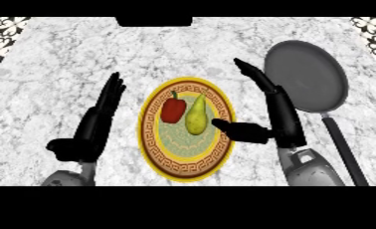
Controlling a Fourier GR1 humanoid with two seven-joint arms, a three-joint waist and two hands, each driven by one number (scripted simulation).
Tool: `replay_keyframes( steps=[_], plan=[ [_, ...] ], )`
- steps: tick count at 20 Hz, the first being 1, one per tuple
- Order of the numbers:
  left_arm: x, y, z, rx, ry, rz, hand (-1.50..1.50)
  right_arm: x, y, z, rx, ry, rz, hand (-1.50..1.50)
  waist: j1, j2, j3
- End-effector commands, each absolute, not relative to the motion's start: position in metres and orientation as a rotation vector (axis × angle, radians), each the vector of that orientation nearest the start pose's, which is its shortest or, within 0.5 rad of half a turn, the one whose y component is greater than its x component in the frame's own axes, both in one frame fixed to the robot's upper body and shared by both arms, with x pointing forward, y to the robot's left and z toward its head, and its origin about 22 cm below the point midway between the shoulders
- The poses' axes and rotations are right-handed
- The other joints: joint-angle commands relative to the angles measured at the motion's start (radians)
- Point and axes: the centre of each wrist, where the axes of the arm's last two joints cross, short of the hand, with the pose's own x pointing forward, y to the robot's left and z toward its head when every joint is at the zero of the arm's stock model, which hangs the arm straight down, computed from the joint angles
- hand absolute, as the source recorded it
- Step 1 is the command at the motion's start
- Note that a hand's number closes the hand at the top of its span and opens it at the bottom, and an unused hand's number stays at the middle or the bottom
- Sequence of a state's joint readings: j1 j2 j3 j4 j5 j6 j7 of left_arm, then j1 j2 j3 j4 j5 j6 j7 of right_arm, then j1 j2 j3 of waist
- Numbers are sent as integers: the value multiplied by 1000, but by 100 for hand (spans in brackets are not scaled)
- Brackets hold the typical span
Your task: Pick the bell pepper from the plate and place it in the pan
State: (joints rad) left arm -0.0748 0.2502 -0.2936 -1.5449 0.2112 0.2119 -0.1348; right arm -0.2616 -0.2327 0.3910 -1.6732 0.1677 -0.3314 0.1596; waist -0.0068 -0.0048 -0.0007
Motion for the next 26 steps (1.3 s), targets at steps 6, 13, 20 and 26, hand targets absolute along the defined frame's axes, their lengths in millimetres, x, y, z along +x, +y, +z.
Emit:
replay_keyframes(
  steps=[6,13,20,26],
  plan=[
    [245,207,4,-79,-1682,-123,0,285,-148,121,-326,-1648,710,-150,10,4,0],
    [243,204,15,-94,-1703,-128,0,308,-98,129,-396,-1356,1041,-150,26,4,-1],
    [258,190,14,-73,-1698,-131,0,320,-50,105,-425,-1172,1288,-150,16,7,0],
    [256,203,2,-61,-1688,-138,0,323,-18,92,-437,-1114,1298,-150,11,6,0]
  ],
)
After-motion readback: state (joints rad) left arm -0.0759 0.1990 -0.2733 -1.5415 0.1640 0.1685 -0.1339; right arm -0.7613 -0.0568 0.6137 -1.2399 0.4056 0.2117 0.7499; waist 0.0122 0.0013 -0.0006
